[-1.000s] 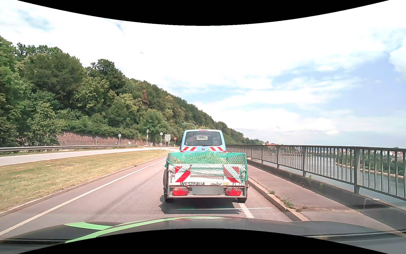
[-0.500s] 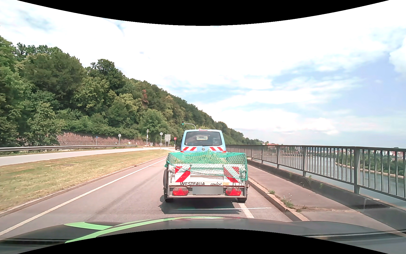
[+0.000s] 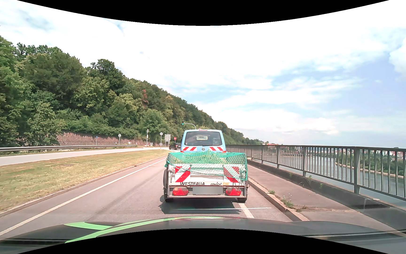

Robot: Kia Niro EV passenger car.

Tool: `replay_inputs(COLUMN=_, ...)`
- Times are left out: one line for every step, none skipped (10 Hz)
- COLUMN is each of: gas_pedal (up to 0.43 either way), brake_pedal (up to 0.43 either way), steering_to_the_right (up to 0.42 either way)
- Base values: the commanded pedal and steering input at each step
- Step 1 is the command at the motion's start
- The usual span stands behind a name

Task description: Follow the waypoints while adhering to traffic rules and regulations

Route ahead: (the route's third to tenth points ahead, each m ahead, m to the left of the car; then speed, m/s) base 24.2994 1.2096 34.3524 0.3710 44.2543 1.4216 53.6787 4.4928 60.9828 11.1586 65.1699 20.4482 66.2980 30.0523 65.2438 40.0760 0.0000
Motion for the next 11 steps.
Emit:
replay_inputs(gas_pedal=0.000, brake_pedal=0.317, steering_to_the_right=-0.003)
replay_inputs(gas_pedal=0.000, brake_pedal=0.317, steering_to_the_right=-0.003)
replay_inputs(gas_pedal=0.000, brake_pedal=0.317, steering_to_the_right=-0.003)
replay_inputs(gas_pedal=0.000, brake_pedal=0.317, steering_to_the_right=-0.003)
replay_inputs(gas_pedal=0.000, brake_pedal=0.317, steering_to_the_right=-0.003)
replay_inputs(gas_pedal=0.000, brake_pedal=0.317, steering_to_the_right=-0.003)
replay_inputs(gas_pedal=0.000, brake_pedal=0.317, steering_to_the_right=-0.003)
replay_inputs(gas_pedal=0.000, brake_pedal=0.317, steering_to_the_right=-0.003)
replay_inputs(gas_pedal=0.000, brake_pedal=0.317, steering_to_the_right=-0.003)
replay_inputs(gas_pedal=0.000, brake_pedal=0.317, steering_to_the_right=-0.003)
replay_inputs(gas_pedal=0.000, brake_pedal=0.317, steering_to_the_right=-0.003)
